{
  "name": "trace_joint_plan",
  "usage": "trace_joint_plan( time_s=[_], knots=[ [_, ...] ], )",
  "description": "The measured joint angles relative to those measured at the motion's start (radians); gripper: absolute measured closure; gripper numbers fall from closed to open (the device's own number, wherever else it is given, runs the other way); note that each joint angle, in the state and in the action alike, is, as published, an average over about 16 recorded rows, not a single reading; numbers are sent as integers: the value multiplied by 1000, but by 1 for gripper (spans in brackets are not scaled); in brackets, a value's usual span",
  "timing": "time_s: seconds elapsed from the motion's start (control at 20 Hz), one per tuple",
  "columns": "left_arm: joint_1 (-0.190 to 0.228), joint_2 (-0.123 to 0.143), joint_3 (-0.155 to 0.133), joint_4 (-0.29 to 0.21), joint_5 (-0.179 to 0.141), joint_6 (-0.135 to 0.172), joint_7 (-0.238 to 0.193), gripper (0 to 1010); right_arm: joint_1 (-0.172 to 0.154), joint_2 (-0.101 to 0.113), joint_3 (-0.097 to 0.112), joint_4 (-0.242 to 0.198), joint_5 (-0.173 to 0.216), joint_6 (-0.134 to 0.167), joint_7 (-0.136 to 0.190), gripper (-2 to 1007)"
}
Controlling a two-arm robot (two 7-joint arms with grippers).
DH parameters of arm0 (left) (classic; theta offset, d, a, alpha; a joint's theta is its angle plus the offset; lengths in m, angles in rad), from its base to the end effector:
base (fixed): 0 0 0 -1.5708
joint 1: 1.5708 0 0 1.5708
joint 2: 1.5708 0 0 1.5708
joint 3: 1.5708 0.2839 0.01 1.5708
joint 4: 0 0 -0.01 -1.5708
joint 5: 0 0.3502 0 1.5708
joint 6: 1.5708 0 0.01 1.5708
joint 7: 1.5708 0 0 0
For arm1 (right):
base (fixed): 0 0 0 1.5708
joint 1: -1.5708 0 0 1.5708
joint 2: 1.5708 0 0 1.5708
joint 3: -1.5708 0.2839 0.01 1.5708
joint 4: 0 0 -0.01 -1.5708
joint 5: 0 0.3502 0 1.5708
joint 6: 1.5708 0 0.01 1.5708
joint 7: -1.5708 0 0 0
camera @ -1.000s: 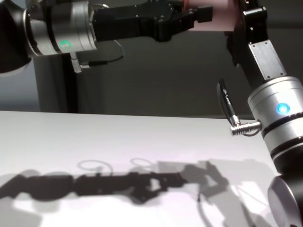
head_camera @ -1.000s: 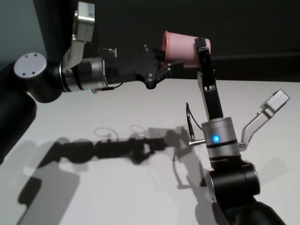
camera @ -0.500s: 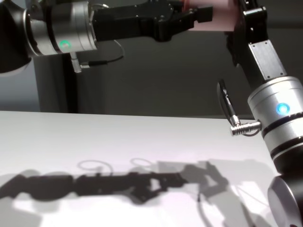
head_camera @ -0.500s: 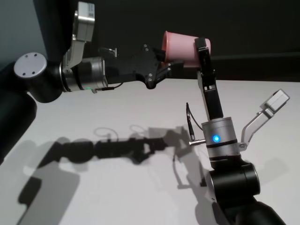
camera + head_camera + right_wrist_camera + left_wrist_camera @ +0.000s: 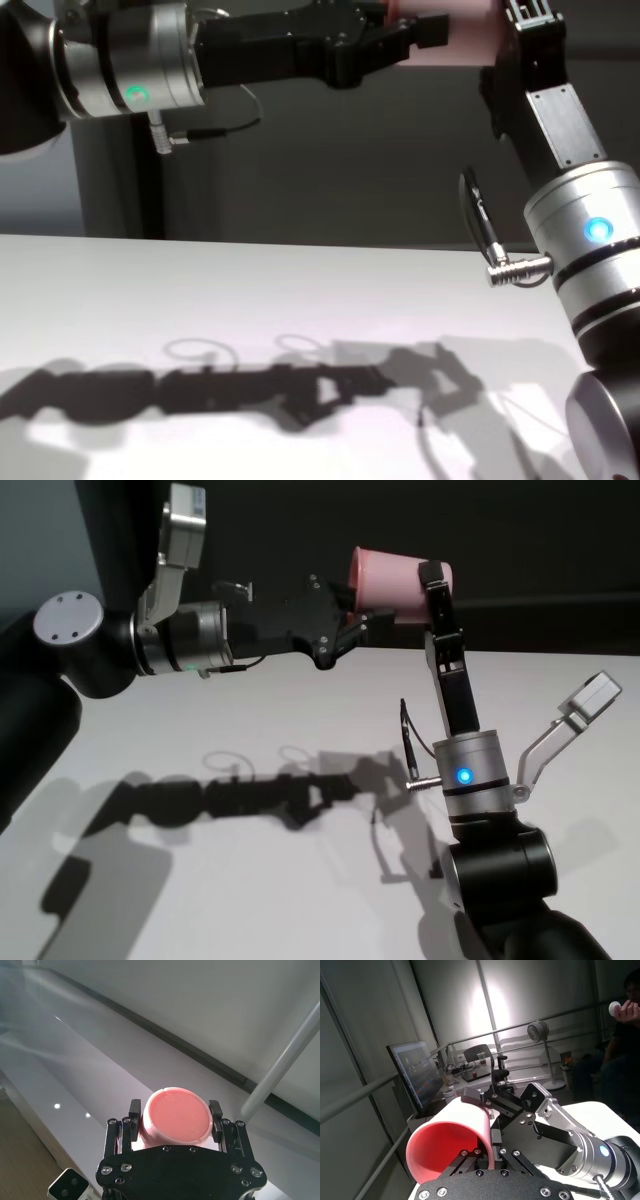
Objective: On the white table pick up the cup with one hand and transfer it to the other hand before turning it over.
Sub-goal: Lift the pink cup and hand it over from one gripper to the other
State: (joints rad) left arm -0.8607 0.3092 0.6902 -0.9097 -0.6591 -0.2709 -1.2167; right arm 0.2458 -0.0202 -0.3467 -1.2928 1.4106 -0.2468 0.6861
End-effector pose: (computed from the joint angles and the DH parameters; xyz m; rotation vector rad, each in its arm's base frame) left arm 0.5574 -0.0187 -0.1838 -0.0521 -0.2478 0.0532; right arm 0.4180 0.1257 -0.2967 1.2169 0.6359 -0.6515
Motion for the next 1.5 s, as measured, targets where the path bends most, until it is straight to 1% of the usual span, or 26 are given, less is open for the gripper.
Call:
trace_joint_plan(
  time_s=[0.25,0.8,0.95,1.2,1.5],
  knots=[
    [0,0,0,0,0,0,0,962,0,0,0,0,0,0,0,217],
    [0,0,0,0,0,0,0,961,0,0,0,0,-1,0,-1,219],
    [0,0,0,0,0,0,0,942,0,0,0,0,-1,0,-1,219],
    [0,0,0,0,0,0,0,869,0,0,0,0,-1,0,-1,219],
    [0,0,0,0,0,0,0,707,0,0,0,0,-1,0,-2,219]
  ],
)
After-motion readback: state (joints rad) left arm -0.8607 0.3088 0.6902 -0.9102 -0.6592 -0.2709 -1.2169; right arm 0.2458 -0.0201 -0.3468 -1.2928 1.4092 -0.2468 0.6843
